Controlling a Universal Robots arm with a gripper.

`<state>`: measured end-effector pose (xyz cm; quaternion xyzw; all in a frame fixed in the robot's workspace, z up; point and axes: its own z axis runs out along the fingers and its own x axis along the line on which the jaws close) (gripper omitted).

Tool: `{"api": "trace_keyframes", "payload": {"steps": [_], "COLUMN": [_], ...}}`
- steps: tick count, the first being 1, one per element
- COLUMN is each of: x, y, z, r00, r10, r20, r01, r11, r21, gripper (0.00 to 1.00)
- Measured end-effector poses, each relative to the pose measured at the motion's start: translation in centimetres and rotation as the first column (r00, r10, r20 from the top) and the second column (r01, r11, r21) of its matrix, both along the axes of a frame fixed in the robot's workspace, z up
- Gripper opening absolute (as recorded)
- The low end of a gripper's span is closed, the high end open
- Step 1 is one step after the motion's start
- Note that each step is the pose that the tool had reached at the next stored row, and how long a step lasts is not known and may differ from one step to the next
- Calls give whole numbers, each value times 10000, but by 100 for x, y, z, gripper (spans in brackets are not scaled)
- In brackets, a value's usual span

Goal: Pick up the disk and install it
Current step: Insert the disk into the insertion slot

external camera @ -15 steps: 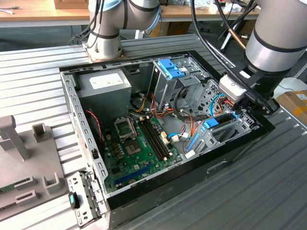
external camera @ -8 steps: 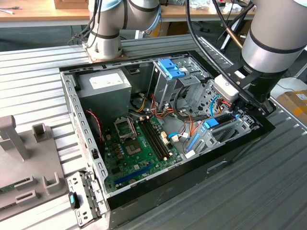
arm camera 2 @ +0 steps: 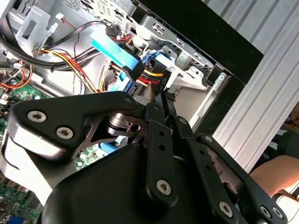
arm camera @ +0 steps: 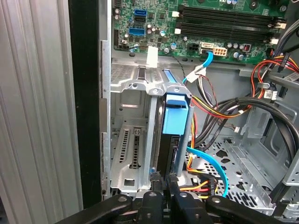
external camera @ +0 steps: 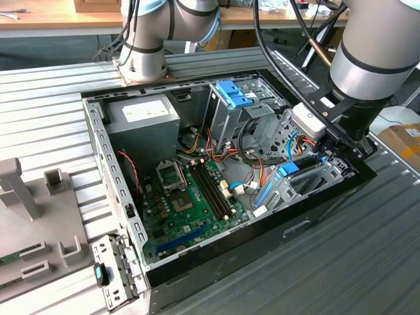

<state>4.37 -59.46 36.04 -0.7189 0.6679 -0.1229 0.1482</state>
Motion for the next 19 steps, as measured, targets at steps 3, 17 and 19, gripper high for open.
{"api": "trace_keyframes", "payload": {"steps": [3,17,19], "x": [-5,-10,-20], "y": [1,1,18], "z": [-12,-67,-68], "r00": [10000,9993,9993], "r10": [-22,-368,-369], "r20": [-1,-33,-33], "r01": [22,369,370], "r11": [10000,9992,9991], "r21": [16,180,184], "gripper": [16,16,16]}}
